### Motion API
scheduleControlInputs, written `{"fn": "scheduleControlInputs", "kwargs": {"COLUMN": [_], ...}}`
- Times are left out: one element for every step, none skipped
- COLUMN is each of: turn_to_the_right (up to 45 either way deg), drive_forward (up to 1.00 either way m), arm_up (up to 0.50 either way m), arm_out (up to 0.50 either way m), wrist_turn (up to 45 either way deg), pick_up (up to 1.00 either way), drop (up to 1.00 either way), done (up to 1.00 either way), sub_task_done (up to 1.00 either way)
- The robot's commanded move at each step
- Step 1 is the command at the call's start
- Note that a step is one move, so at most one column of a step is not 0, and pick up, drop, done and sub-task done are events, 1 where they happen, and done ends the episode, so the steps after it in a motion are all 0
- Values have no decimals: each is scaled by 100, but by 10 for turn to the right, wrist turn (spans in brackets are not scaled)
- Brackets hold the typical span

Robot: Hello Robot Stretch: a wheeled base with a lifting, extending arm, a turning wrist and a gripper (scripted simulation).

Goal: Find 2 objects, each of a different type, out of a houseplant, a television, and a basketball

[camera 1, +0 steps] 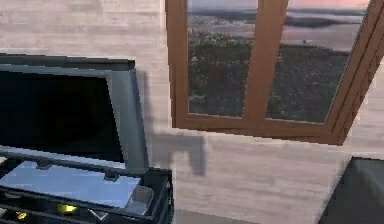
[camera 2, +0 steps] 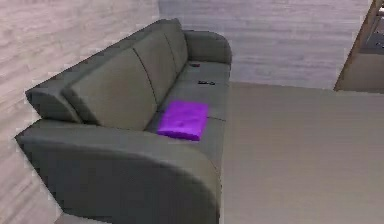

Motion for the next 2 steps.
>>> {"fn": "scheduleControlInputs", "kwargs": {"turn_to_the_right": [0,-390], "drive_forward": [5,0], "arm_up": [0,0], "arm_out": [0,0], "wrist_turn": [0,0], "pick_up": [0,0], "drop": [0,0], "done": [0,0], "sub_task_done": [0,0]}}
